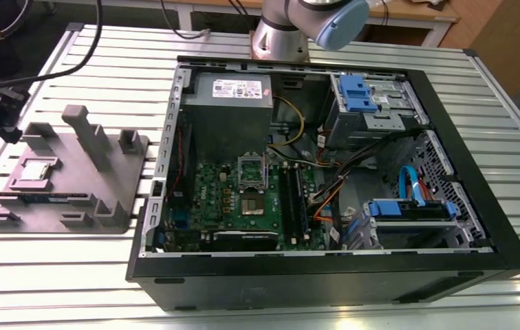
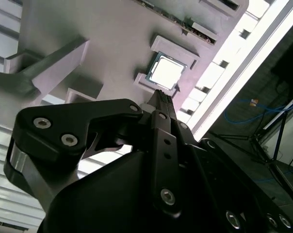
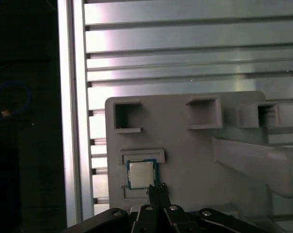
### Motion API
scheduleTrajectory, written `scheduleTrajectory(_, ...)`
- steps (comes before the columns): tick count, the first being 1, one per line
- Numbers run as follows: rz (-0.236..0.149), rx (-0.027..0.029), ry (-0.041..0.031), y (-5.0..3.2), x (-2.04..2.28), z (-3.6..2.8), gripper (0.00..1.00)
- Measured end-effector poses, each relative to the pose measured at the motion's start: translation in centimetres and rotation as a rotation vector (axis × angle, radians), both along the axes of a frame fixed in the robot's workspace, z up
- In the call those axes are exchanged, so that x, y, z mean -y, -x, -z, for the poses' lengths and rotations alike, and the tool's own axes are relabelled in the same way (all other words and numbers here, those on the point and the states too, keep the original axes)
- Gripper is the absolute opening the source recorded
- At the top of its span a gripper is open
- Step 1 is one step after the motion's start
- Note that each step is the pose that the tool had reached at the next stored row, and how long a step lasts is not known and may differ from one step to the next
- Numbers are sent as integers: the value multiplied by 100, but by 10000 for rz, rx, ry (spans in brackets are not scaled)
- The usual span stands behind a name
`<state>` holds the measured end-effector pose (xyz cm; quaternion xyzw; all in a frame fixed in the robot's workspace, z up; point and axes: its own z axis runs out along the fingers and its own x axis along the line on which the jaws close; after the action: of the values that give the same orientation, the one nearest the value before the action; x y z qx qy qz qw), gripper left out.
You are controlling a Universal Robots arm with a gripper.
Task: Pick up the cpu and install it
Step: 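Reach for the cpu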
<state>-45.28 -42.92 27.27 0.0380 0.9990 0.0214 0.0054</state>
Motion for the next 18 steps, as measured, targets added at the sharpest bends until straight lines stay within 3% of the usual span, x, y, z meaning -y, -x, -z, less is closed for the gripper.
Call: scheduleTrajectory(18, 1, -10, -1, 6, 42, 279, 11)
